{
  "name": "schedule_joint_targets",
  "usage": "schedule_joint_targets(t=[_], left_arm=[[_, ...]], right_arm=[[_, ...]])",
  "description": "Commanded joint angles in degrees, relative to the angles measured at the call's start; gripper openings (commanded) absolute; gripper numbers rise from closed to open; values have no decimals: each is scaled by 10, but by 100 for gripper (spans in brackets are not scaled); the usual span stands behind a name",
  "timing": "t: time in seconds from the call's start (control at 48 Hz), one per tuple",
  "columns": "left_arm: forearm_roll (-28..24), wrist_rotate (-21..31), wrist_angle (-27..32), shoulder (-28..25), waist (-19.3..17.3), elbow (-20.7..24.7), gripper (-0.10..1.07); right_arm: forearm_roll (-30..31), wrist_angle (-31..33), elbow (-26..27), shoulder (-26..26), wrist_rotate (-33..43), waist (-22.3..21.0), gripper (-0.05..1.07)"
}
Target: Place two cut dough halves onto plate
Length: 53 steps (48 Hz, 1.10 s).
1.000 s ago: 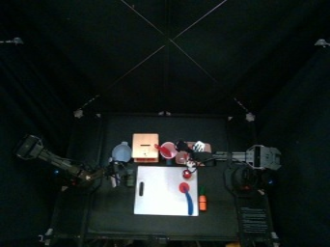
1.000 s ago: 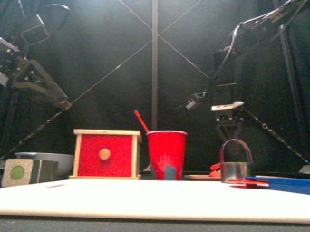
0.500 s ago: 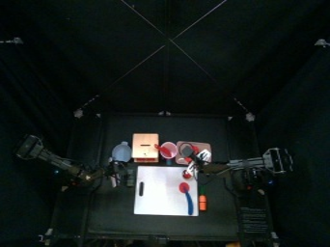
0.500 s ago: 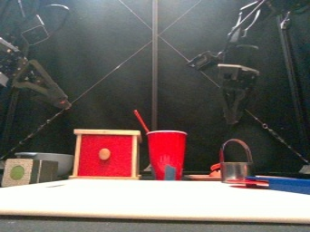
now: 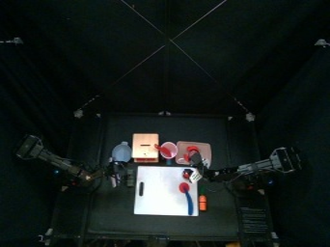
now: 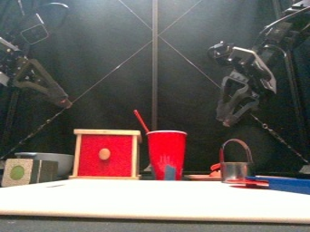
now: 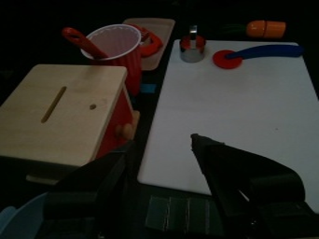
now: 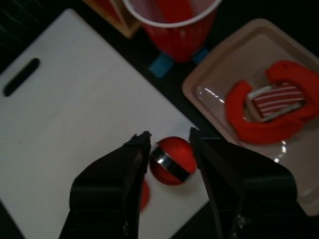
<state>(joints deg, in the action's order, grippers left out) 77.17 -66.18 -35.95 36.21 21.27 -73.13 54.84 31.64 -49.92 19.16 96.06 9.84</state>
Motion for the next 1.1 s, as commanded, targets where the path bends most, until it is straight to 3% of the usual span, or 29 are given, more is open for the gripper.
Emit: schedule_joint_targets(t=[0.0,0.188,1.083], left_arm=[[-4,-1,-2,-1,-1,10,88],[-11,-1,-3,0,-2,5,88],[-4,-1,-2,0,-2,0,88]], right_arm=[[43,-27,3,16,24,6,78],[74,-48,19,16,27,12,78],[64,-50,11,12,25,6,78]])
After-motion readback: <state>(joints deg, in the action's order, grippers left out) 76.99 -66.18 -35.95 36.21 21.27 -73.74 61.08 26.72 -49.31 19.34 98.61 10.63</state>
